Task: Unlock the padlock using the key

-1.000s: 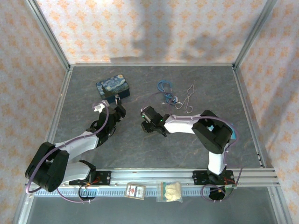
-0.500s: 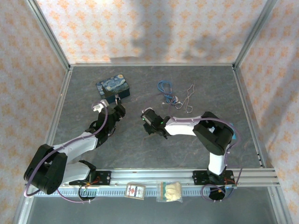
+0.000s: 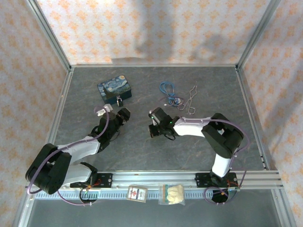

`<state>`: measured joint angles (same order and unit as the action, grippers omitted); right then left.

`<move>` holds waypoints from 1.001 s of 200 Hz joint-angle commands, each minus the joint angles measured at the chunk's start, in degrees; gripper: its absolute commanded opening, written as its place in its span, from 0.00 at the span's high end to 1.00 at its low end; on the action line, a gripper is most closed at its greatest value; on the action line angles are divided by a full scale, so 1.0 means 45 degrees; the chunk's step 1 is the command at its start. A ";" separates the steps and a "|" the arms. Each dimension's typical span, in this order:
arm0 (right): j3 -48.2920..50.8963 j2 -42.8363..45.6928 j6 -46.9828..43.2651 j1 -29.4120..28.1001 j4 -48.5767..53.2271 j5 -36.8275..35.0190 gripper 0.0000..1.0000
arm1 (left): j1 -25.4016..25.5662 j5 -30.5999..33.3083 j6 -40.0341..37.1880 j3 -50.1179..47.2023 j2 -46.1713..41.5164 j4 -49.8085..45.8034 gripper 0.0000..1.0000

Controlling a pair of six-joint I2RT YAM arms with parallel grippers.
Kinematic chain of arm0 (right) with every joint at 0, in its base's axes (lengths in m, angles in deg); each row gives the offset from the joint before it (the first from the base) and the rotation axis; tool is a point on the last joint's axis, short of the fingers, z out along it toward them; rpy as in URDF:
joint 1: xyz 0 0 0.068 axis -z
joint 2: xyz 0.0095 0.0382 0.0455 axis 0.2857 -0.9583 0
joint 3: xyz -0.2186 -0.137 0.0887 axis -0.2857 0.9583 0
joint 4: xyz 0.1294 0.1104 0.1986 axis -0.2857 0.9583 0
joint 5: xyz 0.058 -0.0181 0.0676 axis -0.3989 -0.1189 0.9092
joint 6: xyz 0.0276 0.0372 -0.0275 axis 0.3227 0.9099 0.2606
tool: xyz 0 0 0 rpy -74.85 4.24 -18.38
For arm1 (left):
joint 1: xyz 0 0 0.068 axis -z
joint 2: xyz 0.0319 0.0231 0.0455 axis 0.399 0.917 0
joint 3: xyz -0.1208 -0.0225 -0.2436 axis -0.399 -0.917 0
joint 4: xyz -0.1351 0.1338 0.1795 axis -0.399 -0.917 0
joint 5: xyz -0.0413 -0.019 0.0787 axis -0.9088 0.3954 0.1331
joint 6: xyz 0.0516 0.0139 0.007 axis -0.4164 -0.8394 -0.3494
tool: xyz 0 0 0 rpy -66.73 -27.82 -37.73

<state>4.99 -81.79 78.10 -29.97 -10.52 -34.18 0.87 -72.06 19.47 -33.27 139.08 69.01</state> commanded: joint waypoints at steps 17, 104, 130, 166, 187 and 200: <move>0.0290 0.0653 0.0520 0.0725 -0.0502 0.2220 1.00 | 0.1003 -0.0631 0.1157 0.0116 0.0831 0.1847 0.34; 0.1158 0.1847 0.1738 0.1792 -0.1937 0.3990 1.00 | 0.1650 -0.1254 0.2252 0.0224 0.2764 0.3979 0.37; 0.1268 0.1910 0.2175 0.1920 -0.2490 0.4333 1.00 | 0.1864 -0.1402 0.2585 0.0278 0.3105 0.4440 0.37; 0.1157 0.1547 0.1958 0.1947 -0.1682 0.3310 1.00 | 0.1928 -0.1264 0.2765 0.0199 0.3358 0.4844 0.38; 0.1512 0.1630 0.2009 0.1926 -0.1120 0.2477 0.93 | 0.1923 -0.1126 0.2587 0.0273 0.3194 0.4635 0.37; 0.1715 0.2106 0.1892 0.1925 -0.0650 0.1291 0.72 | 0.1926 -0.1016 0.2368 0.0387 0.3054 0.4259 0.37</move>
<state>10.56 -74.71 86.80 -21.48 -18.08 -19.67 9.41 -77.94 31.10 -32.99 153.94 87.47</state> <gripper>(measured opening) 0.127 0.626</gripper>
